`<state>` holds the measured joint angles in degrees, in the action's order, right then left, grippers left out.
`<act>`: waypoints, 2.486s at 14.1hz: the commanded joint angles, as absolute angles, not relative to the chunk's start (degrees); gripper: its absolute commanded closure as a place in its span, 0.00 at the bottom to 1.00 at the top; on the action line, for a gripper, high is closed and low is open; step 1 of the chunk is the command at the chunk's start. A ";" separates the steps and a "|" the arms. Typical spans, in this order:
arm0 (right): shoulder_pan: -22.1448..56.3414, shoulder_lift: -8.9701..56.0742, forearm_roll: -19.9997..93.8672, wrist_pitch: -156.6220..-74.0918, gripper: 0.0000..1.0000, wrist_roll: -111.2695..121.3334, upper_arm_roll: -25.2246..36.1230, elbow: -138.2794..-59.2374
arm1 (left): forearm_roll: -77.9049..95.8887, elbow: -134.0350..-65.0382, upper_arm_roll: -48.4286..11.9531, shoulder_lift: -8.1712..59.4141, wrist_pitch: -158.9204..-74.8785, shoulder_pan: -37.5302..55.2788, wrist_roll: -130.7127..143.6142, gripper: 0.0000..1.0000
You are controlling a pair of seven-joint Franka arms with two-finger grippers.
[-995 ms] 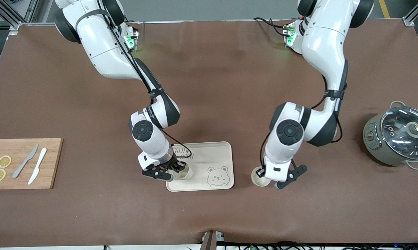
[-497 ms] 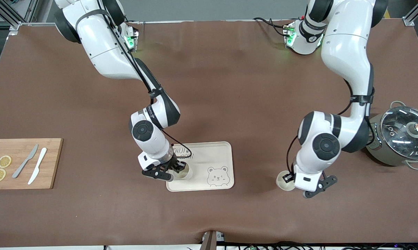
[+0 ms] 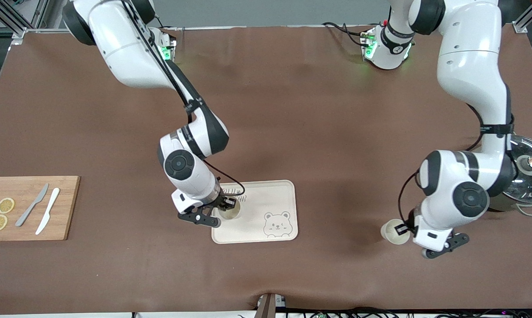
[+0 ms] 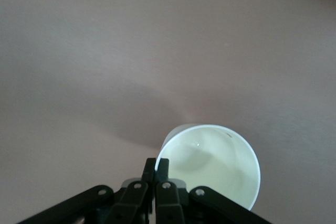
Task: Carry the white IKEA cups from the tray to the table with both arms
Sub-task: 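Carry the cups off the tray, each gripper moving outward, then set the cups on the table and open both grippers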
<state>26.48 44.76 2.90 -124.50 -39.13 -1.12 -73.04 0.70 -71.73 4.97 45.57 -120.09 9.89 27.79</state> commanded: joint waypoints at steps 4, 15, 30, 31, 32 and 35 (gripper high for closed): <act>19.62 34.82 4.82 -109.44 1.00 -28.69 -1.58 -71.89 | 4.48 -73.21 4.57 45.44 -119.71 3.70 14.70 1.00; 3.79 32.78 5.27 -102.48 1.00 6.12 -0.97 -72.07 | 4.92 -74.53 4.57 46.85 -120.32 0.62 7.56 0.64; 0.62 41.74 5.45 -124.70 1.00 12.74 -0.97 -81.21 | 4.39 -74.44 4.57 35.52 -115.42 0.79 1.76 0.00; 0.62 42.71 5.45 -126.11 1.00 12.92 -0.97 -81.21 | 4.39 -74.36 4.57 34.12 -113.92 0.79 1.06 0.00; 0.62 43.32 5.45 -126.99 1.00 12.92 -0.97 -81.21 | 4.31 -74.44 4.57 32.71 -112.25 0.79 0.53 0.00; 0.70 45.08 5.45 -129.54 1.00 12.92 -0.97 -81.21 | 4.39 -74.36 4.57 28.23 -107.42 0.88 -1.40 0.00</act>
<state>1.55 44.54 4.74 -128.11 11.73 -0.23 -81.04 3.50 -72.85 4.67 32.01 -110.12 0.93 0.52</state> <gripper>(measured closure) 0.921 0.000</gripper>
